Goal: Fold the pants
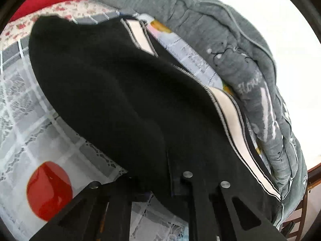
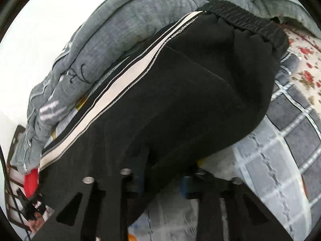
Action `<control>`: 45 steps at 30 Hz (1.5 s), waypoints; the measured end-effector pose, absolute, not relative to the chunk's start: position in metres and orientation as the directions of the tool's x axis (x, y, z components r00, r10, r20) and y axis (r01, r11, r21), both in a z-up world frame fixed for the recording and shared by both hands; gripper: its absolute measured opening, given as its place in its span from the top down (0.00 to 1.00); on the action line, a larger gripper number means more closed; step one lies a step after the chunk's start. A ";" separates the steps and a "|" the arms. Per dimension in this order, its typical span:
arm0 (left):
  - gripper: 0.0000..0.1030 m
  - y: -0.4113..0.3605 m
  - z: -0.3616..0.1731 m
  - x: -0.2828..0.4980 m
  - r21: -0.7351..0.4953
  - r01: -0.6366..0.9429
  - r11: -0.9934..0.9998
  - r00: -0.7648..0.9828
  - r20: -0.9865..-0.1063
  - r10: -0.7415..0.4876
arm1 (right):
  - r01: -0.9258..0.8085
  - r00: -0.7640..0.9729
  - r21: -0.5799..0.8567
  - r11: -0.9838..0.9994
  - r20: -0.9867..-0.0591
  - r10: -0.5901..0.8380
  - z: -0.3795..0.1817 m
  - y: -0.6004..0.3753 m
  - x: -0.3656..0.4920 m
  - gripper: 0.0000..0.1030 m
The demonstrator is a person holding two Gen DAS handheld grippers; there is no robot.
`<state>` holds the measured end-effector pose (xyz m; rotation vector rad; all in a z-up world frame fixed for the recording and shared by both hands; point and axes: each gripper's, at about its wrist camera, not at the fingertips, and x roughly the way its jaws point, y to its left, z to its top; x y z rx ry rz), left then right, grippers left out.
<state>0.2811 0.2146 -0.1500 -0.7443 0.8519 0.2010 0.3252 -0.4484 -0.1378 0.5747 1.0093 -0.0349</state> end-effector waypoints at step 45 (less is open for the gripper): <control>0.40 0.159 -0.048 0.077 -0.264 -0.116 0.958 0.690 -0.715 -0.114 | 0.100 0.660 0.099 0.990 -0.751 0.008 -0.022 -0.389 0.089 0.62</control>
